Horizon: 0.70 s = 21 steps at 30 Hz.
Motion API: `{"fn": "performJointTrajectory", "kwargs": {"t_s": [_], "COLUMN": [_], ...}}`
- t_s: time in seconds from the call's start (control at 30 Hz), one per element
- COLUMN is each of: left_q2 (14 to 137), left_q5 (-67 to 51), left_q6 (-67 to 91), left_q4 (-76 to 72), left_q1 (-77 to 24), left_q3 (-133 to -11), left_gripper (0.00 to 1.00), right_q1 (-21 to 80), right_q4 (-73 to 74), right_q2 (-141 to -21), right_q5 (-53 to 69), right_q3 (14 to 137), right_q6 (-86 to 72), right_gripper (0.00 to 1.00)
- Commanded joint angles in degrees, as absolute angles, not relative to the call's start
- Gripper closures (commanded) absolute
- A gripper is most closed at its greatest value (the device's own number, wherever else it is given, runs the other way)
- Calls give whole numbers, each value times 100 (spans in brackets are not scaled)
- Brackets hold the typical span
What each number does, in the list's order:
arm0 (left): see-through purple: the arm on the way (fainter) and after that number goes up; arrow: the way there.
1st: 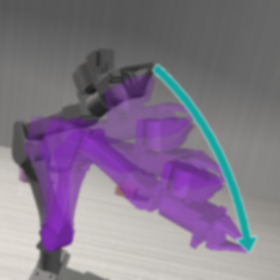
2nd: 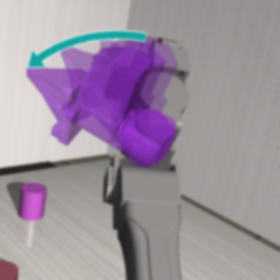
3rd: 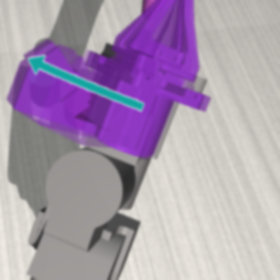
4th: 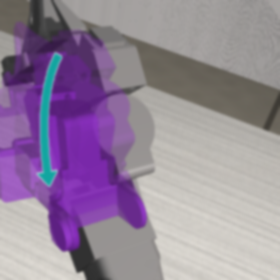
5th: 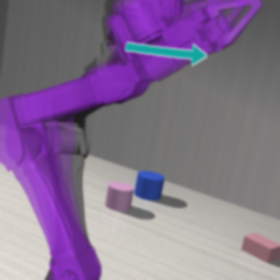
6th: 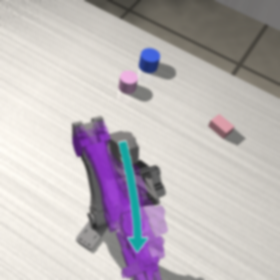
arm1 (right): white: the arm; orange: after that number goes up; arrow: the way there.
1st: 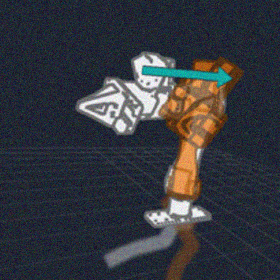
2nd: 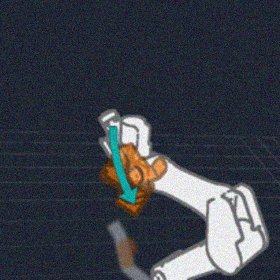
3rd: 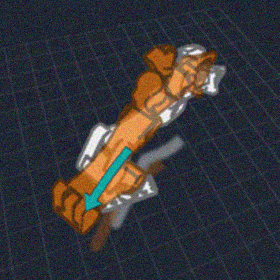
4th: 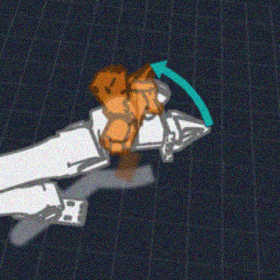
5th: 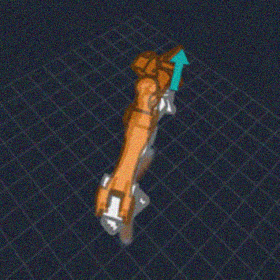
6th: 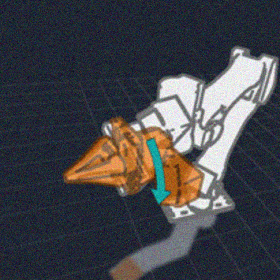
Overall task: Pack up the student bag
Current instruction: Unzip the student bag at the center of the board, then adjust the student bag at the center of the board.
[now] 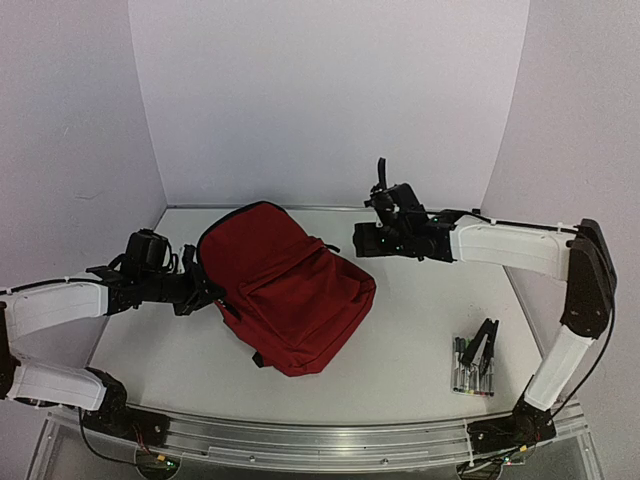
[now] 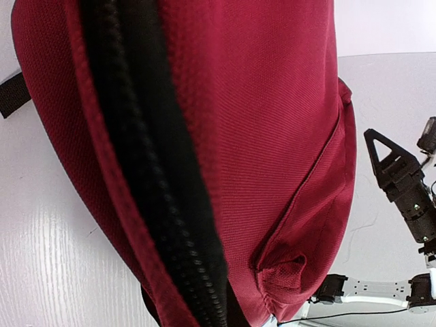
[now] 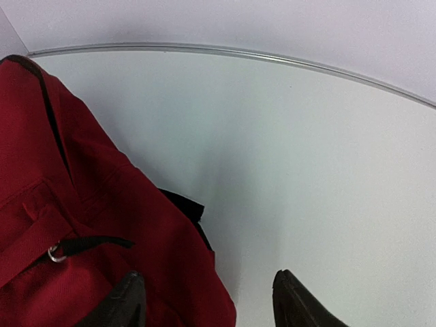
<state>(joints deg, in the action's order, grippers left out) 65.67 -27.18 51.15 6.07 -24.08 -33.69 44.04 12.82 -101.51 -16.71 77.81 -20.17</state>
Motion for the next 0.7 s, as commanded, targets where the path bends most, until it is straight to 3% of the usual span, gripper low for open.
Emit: {"fn": "performJointTrajectory", "kwargs": {"t_s": [0.0, 0.2, 0.4, 0.53, 0.67], "left_q2": [6591, 6610, 6566, 6600, 6614], "left_q5": [-2854, -2930, -3008, -3119, -3211], "left_q6": [4886, 4779, 4718, 4542, 4252], "left_q4": [417, 430, 421, 495, 854], "left_q1": [-2339, -2340, -2342, -2339, -2375], "left_q3": [-3704, -3740, -3719, -3771, -4009], "left_gripper": [100, 100, 100, 100, 100], "right_q1": [4437, 4386, 4386, 4402, 4403], "right_q4": [1350, 1182, -294, -710, -908], "right_q2": [-9283, -8928, -8895, -9226, -9478], "right_q5": [-1427, -670, 945, 1261, 1258], "right_q3": [7196, 6356, 5443, 5252, 5385], "right_q6": [-2606, -3717, -4731, -5089, -5056], "right_gripper": [19, 6, 5, 18, 44]}}
